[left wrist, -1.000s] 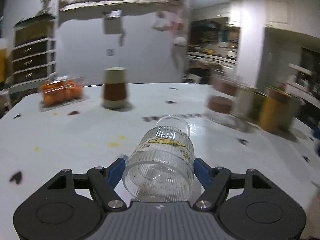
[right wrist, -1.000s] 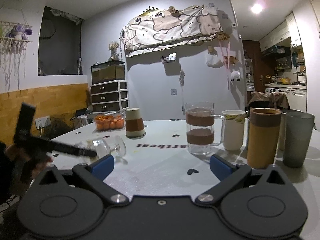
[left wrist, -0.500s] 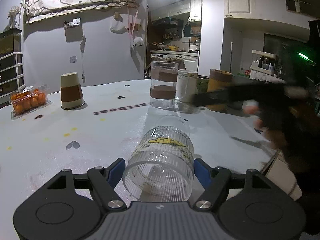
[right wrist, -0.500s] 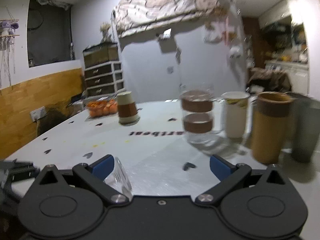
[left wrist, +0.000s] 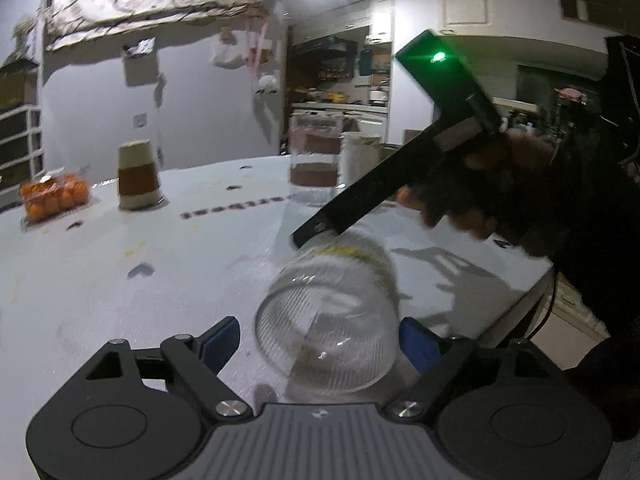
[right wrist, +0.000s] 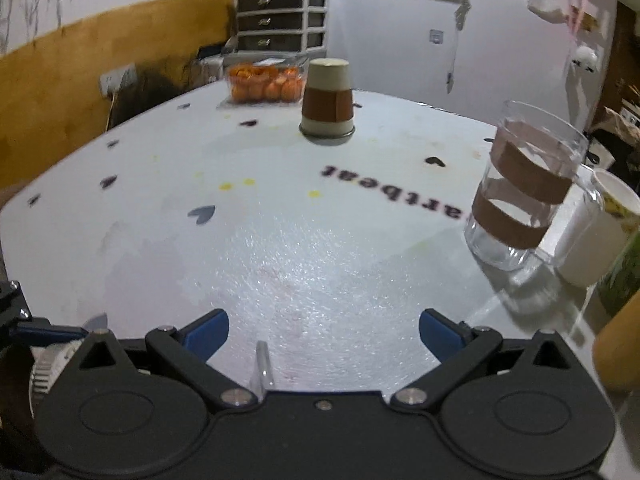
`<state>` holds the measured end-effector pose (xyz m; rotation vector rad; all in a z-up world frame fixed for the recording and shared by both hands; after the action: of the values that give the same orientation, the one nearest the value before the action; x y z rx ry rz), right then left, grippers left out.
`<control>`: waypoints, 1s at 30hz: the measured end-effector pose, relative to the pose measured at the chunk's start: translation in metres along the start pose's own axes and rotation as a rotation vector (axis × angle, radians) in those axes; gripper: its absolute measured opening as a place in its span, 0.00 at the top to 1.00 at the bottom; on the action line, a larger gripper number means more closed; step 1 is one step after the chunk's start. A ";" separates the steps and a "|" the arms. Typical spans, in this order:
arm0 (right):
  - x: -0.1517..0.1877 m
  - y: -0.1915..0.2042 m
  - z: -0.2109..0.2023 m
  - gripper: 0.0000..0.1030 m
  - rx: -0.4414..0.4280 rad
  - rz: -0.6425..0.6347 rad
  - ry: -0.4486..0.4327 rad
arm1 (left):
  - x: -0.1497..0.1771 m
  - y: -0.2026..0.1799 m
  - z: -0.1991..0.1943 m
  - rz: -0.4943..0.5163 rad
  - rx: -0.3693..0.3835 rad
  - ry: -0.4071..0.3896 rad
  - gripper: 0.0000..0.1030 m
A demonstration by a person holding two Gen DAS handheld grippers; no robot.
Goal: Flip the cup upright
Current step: 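Grasp the glass with the right tool while the left tool opens and releases it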
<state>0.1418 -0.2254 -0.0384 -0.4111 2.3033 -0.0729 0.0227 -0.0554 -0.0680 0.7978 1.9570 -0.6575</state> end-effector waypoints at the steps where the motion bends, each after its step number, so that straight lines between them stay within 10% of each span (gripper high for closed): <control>1: -0.002 -0.002 -0.001 0.00 0.014 -0.022 0.005 | 0.001 0.002 -0.001 -0.013 -0.002 -0.004 0.14; 19: 0.036 -0.011 -0.021 0.01 0.027 -0.101 0.063 | -0.001 0.044 0.000 -0.166 -0.142 -0.061 0.14; 30: 0.064 -0.029 -0.041 0.03 -0.102 0.217 0.121 | -0.014 0.050 0.018 -0.241 -0.146 -0.103 0.14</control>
<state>0.0788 -0.2766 -0.0495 -0.2101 2.4643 0.1307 0.0758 -0.0395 -0.0704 0.4341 1.9978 -0.6731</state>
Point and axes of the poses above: each gripper's, at about its wrist camera, not at the fingertips, and z roughly the way its jaws point, y to its left, x to its underside, the point moved 4 cm from there along z, roughly the way its jaws point, and after that the axes turned 11 degrees about x, right-handed, at the moved point
